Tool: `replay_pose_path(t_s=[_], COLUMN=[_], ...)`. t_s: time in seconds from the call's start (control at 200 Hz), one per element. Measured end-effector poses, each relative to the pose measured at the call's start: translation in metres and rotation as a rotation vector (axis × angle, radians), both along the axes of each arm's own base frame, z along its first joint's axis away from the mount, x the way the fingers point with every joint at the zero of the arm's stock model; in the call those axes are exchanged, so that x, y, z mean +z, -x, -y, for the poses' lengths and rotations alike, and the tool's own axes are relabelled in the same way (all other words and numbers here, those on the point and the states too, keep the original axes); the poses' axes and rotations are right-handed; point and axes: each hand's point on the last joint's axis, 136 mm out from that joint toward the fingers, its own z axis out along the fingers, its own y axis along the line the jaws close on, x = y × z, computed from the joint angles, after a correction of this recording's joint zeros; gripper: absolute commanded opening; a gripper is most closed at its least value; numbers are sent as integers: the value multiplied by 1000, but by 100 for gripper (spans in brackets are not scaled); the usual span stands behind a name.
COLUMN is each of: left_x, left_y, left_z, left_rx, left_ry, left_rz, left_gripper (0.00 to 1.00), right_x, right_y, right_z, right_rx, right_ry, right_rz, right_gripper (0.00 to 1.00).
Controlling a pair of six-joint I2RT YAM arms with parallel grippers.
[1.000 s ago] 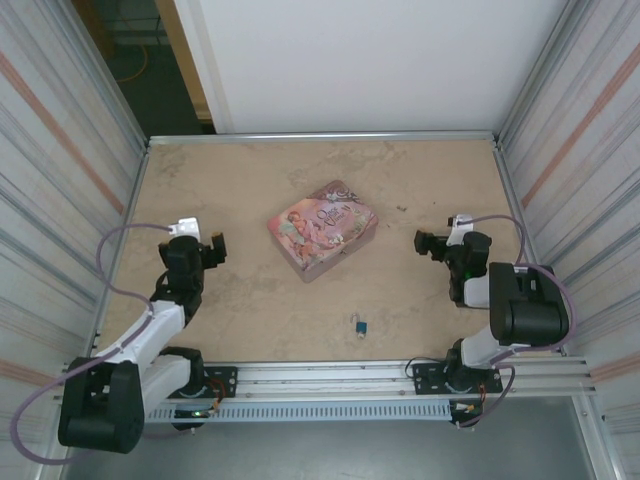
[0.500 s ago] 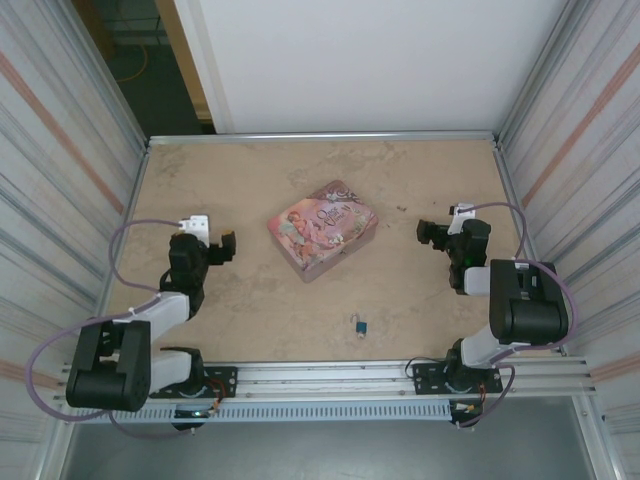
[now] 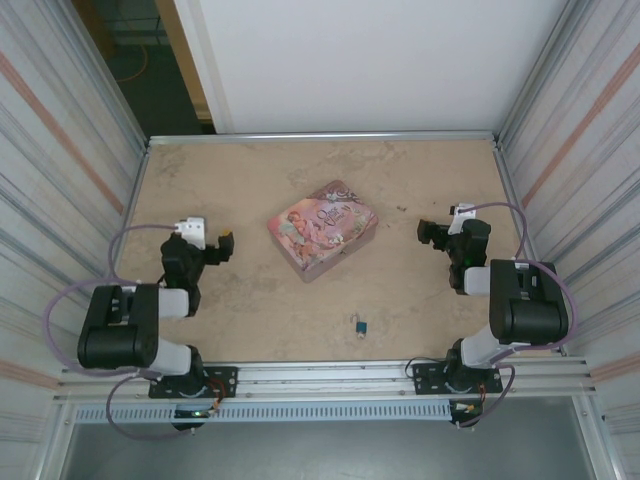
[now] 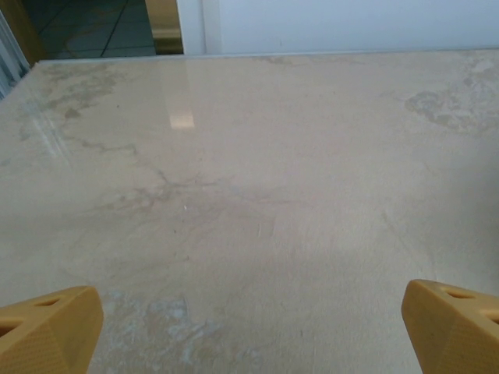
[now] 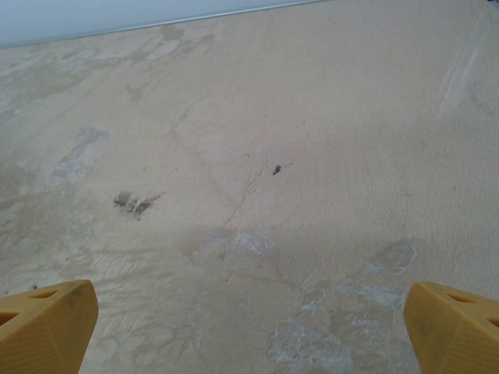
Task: Unlock the padlock with the key
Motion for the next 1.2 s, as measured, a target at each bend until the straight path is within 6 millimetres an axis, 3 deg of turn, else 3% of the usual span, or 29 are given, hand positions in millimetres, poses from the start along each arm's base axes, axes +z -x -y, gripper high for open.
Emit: replay_pose_path(t_s=[0.155, 0.421, 0.671, 1.197], left_x=[-14, 16, 2, -4], left_y=[3, -36, -31, -29], left_z=[0, 1, 0, 3], left_rx=[4, 29, 37, 38], left_ry=[9, 2, -4, -20], left_rz=[-21, -1, -65, -90], left_gripper=[99, 99, 99, 99], right_x=[0, -1, -2, -2], right_y=[0, 1, 1, 1], right_z=[0, 1, 2, 2], right_rx=[0, -7, -14, -17], right_ry=[0, 3, 7, 10], right_rz=[0, -6, -7, -8], right_gripper=[99, 99, 99, 99])
